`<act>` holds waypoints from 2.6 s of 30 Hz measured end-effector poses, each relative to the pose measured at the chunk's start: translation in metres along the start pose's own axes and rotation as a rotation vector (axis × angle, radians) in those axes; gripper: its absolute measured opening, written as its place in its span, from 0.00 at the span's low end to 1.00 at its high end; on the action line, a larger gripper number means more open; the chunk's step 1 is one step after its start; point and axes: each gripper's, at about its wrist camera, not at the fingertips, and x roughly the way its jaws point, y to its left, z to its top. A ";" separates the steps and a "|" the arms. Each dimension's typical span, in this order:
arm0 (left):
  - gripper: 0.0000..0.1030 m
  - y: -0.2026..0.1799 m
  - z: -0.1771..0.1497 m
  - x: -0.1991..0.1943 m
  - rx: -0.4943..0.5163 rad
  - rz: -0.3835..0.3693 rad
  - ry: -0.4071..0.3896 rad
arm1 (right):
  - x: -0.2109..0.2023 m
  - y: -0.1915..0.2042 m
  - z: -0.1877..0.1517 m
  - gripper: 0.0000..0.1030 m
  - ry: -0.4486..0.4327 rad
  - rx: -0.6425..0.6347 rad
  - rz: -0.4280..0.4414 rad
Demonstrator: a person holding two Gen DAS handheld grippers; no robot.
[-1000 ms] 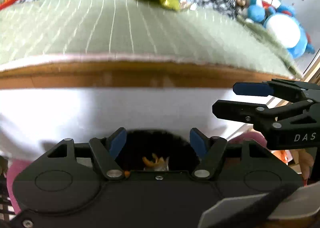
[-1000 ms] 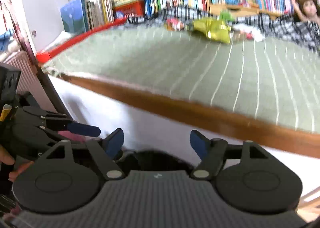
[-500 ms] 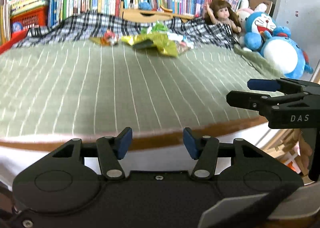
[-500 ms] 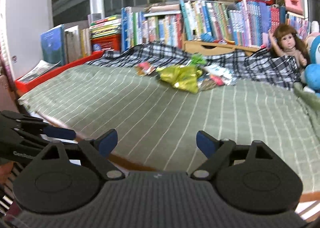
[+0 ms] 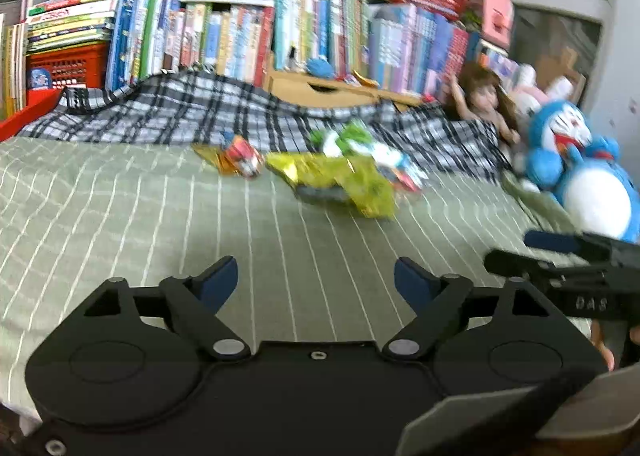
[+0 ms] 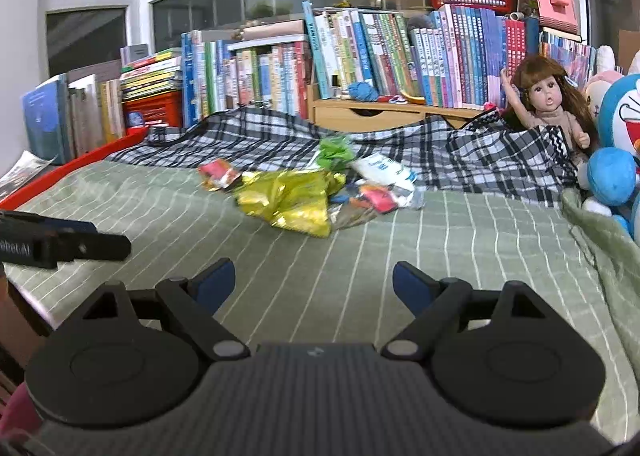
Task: Collect trash
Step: 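Raise both open tools back over the bed, then grasp the yellow foil bag with the left tool, then grasp the small brown scrap with the right tool while the left tool holds the foil bag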
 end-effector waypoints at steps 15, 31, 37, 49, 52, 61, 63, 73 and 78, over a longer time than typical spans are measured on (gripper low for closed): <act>0.89 0.020 0.060 0.125 -0.341 -0.093 0.071 | 0.084 -0.040 0.026 0.94 0.045 0.083 -0.081; 0.15 0.010 0.051 0.183 -0.418 -0.069 0.129 | 0.103 -0.049 0.021 0.86 0.090 0.059 -0.063; 0.13 0.010 0.048 0.139 -0.336 -0.054 0.071 | 0.115 -0.036 0.028 0.86 0.090 0.026 -0.050; 0.12 0.023 0.013 0.062 -0.218 0.001 0.015 | 0.170 -0.013 0.049 0.86 0.111 -0.009 -0.076; 0.12 0.018 0.008 0.051 -0.169 0.010 0.000 | 0.183 -0.008 0.049 0.75 0.152 -0.036 -0.075; 0.18 0.012 -0.006 0.025 -0.129 -0.039 -0.013 | 0.150 -0.003 0.039 0.20 0.151 -0.054 -0.023; 0.43 0.015 -0.010 0.017 -0.158 -0.048 -0.027 | 0.139 -0.002 0.039 0.29 0.144 -0.085 -0.014; 0.85 0.049 -0.008 0.041 -0.400 0.032 -0.066 | 0.153 0.001 0.052 0.75 0.116 -0.159 -0.037; 0.85 0.053 -0.010 0.076 -0.471 0.050 0.002 | 0.181 0.001 0.045 0.72 0.204 -0.149 -0.045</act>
